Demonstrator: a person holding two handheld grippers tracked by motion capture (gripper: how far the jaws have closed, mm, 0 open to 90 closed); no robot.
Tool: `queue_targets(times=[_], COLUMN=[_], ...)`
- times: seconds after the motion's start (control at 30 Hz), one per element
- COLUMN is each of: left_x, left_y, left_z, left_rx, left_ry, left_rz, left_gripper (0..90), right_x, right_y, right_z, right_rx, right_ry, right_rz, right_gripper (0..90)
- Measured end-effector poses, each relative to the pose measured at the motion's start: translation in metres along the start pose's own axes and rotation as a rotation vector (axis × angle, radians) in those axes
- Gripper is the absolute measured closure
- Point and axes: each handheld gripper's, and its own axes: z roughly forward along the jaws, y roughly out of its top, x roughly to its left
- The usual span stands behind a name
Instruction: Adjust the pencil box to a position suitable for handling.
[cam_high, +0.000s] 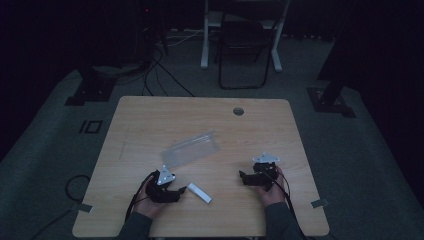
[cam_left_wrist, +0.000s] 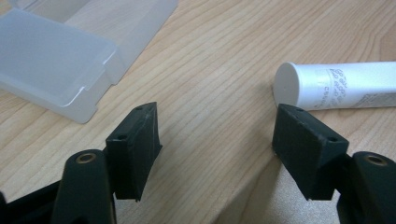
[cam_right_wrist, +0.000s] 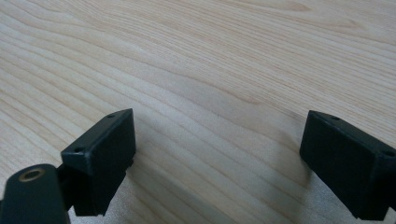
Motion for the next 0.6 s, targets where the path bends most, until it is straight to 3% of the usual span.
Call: queue_targets(times=[0.37, 0.47, 0.6], left_x=[0.005, 0.003, 0.003], left_y=[0.0, 0.004, 0.009], left_z=[-0.004, -0.008, -0.016], left_rx=[0.012, 0.029, -0.002], left_ry=[0.015, 0.065, 0.061], left_rz=[-0.014, 0.019, 0.023], left_gripper=[40.6, 43.4, 43.5], right_x=[0.001, 0.001, 0.001], right_y=[-0.001, -0.001, -0.001], right_z=[-0.001, -0.001, -0.001], right_rx=[-0.001, -0.001, -0.001], right_ry=[-0.005, -0.005, -0.005], right_rz=[0.006, 0.007, 0.007], right_gripper=[10.4, 10.4, 10.4])
